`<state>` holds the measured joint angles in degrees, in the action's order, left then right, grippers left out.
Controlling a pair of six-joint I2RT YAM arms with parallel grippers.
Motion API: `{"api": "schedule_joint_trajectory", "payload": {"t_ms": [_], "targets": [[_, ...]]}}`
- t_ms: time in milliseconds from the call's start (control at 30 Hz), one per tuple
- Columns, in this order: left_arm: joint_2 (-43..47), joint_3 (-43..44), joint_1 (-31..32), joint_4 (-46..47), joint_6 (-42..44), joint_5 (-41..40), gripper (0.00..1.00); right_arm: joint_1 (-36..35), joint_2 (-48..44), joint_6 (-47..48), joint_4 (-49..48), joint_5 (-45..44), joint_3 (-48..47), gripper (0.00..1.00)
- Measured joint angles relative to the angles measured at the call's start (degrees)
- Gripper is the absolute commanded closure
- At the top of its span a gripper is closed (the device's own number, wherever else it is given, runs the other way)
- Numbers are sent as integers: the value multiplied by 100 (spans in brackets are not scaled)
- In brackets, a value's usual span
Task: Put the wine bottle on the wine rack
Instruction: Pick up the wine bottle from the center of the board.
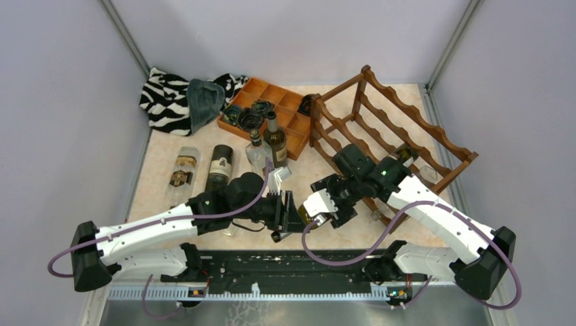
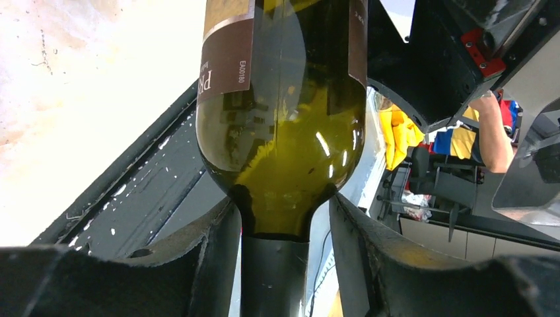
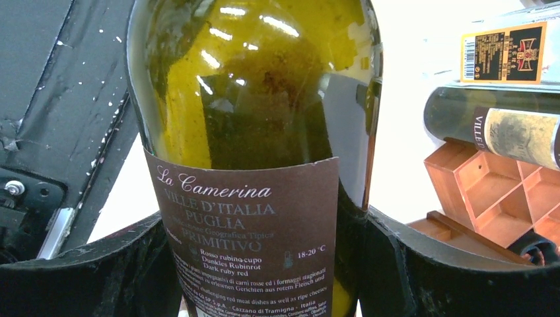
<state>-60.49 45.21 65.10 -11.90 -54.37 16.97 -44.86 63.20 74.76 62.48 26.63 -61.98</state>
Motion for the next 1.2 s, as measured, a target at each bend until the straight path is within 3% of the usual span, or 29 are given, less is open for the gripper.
{"api": "schedule_joint_trajectory", "payload": {"t_ms": [100, 233, 367, 533, 700, 967, 1133, 1200], "targets": [[2, -11, -7, 35, -2, 2, 52, -2, -2, -83, 9, -2, 0, 100], [2, -59, -37, 44, 2, 37, 52, -4, -2, -142, 22, -52, 2, 100], [2, -72, -37, 66, 48, 52, 45, -4, -2, -164, 22, -59, 9, 100], [-7, -116, -39, 164, 116, 131, 51, -4, -2, -243, 15, -63, 59, 100], [-26, -149, -55, 155, 184, 160, 62, -4, -2, -269, 46, -96, 59, 100], [-26, -240, -55, 212, 369, 184, 100, -15, -2, -321, -24, -109, 155, 100], [17, -367, -61, 404, 647, 251, 100, -26, 0, -332, -15, -129, 157, 100], [76, -470, -61, 531, 699, 280, 83, -42, 2, -334, -15, -127, 160, 100]]}}
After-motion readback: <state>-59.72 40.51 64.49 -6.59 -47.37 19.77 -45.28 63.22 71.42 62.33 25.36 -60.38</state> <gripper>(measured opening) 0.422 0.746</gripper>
